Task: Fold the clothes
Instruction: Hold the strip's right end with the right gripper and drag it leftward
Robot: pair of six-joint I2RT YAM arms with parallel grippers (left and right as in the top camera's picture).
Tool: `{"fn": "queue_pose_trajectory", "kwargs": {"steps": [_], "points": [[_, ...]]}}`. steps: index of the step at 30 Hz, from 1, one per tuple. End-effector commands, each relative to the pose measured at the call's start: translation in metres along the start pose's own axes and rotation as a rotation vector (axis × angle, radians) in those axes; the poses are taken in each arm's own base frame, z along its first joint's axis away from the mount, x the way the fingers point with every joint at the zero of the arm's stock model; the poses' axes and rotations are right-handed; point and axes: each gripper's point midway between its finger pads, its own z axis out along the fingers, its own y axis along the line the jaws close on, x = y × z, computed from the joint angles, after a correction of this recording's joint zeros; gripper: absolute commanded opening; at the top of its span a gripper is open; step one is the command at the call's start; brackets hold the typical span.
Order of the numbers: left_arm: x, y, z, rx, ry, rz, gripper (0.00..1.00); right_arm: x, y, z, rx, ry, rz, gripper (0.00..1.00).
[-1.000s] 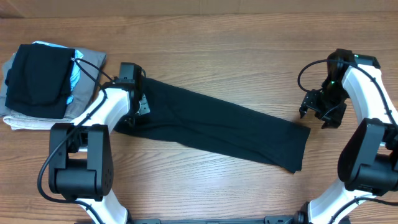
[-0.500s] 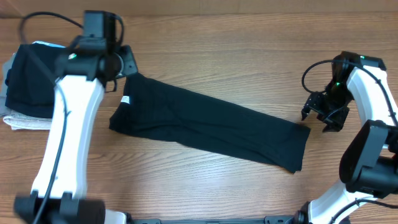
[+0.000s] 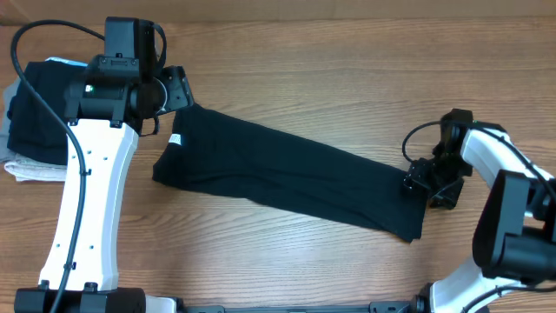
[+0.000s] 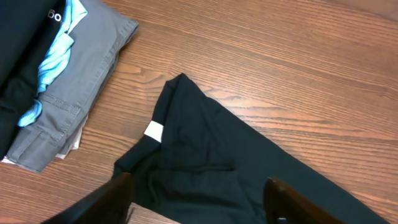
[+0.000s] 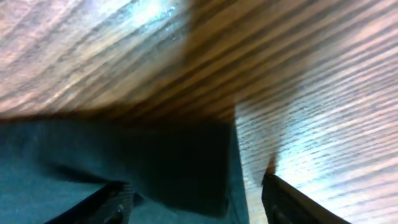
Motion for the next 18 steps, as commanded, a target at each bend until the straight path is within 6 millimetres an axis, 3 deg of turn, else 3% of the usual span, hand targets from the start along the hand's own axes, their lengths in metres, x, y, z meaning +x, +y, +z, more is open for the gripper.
{"fn": "queue_pose_trajectory", "kwargs": {"steps": [1,3,5,7,10,12,13,18], "points": [[0.000,-0.001,0.001,0.001,0.002,0.007,0.76,0.010,-0.009,0.023,0.032,0.024,0.007,0.61],[0.000,-0.001,0.001,0.002,0.001,0.007,0.85,0.010,-0.009,0.026,0.030,0.018,0.007,0.39],[0.000,-0.001,0.001,0.001,0.002,0.007,0.90,0.009,-0.009,0.026,0.028,0.014,0.007,0.28],[0.001,-0.001,0.001,0.001,0.003,0.007,0.99,0.007,-0.008,0.026,0.025,0.006,0.007,0.28],[0.001,-0.001,0.001,0.001,0.003,0.007,1.00,0.002,-0.007,0.025,0.019,-0.012,0.005,0.25],[0.000,-0.001,0.001,0.001,0.003,0.007,1.00,-0.002,-0.006,0.023,0.015,-0.025,0.008,0.07],[0.000,-0.001,0.001,0.002,0.003,0.007,1.00,-0.006,-0.006,0.020,0.011,-0.033,0.018,0.04],[0.000,-0.001,0.001,0.002,0.003,0.007,1.00,-0.031,-0.017,-0.012,-0.006,-0.064,0.132,0.04]]}}
